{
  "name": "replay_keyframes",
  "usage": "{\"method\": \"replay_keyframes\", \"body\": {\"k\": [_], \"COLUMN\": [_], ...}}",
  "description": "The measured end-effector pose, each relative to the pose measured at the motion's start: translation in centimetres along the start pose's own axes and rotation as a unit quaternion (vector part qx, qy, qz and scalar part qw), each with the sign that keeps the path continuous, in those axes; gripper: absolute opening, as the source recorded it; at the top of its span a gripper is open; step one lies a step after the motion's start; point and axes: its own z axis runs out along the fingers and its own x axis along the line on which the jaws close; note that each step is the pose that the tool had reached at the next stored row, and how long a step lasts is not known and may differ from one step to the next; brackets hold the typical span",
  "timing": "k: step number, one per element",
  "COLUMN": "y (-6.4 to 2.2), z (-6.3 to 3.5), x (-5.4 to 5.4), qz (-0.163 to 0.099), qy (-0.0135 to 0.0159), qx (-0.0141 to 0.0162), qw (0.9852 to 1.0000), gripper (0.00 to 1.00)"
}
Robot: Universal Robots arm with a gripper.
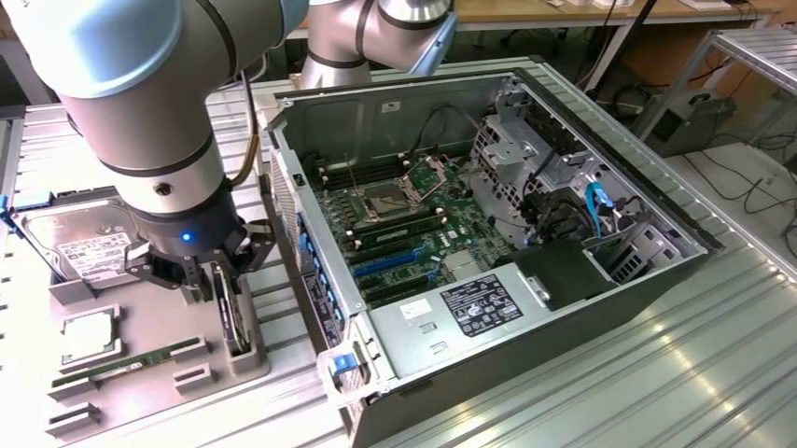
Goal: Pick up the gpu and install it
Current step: 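Pick up the gpu and move the gpu toward the slot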
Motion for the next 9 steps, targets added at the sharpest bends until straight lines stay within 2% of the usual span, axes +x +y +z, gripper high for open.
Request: {"method": "replay_keyframes", "body": {"k": [9], "y": [-0.1], "z": [-0.01], "x": [0.0], "qz": [0.007], "qy": [-0.0002], "qx": [0.0004], "qw": [1.0], "gripper": [0.36]}}
